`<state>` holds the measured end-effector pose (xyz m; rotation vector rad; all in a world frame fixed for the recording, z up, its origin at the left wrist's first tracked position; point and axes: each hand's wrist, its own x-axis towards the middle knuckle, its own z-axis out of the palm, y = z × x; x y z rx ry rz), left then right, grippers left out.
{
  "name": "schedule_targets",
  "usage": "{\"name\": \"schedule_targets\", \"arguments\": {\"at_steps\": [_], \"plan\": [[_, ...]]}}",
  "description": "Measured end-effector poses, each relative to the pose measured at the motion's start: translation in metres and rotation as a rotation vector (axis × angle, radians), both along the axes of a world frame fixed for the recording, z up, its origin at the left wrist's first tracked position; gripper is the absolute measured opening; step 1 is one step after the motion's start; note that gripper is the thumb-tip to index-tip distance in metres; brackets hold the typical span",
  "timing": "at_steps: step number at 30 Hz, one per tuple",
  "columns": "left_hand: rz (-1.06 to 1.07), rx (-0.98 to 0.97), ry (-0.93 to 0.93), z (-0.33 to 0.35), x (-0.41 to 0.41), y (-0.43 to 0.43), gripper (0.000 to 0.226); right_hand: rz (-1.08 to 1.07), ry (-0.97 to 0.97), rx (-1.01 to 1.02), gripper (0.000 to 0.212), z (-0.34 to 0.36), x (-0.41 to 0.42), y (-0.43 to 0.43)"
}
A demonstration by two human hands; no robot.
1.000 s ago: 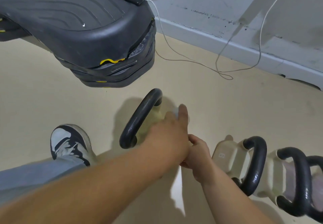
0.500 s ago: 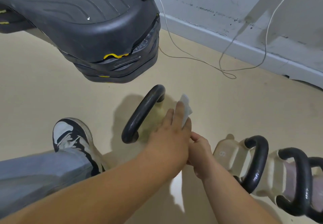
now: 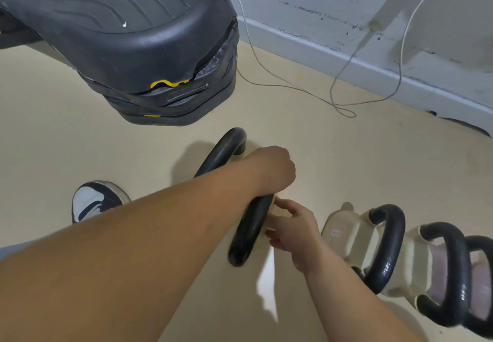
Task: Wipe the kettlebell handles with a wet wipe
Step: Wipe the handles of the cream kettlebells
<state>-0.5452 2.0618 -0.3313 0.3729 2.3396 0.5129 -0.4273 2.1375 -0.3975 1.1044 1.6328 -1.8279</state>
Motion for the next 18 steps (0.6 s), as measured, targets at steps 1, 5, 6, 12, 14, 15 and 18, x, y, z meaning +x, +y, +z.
{"name": "schedule_targets", "arguments": {"at_steps": [1,5,6,12,14,15,18], "plan": [[-0.055,-0.027,0.004,0.004,0.001,0.004,0.036,0.003,-0.007,-0.003,0.041,0.001,-0.001,0.001],[-0.378,-0.241,0.316,0.01,0.058,-0.008,0.041,0.017,-0.006,0.021,0.03,-0.004,0.001,0.001],[-0.269,-0.167,0.346,0.008,0.076,-0.021,0.055,0.016,-0.011,0.017,0.036,-0.007,0.002,0.002],[-0.136,0.017,0.468,-0.008,0.141,-0.07,0.103,0.033,-0.029,0.04,0.048,-0.01,0.001,0.001],[-0.154,0.017,0.423,-0.007,0.13,-0.063,0.097,0.037,-0.019,0.047,0.047,-0.012,0.001,0.001],[-0.195,-0.033,0.427,-0.004,0.119,-0.057,0.091,0.038,-0.015,0.053,0.048,-0.013,0.001,0.0],[-0.254,-0.159,0.446,0.004,0.079,-0.033,0.085,0.028,-0.002,0.071,0.047,-0.014,0.001,0.0]]}}
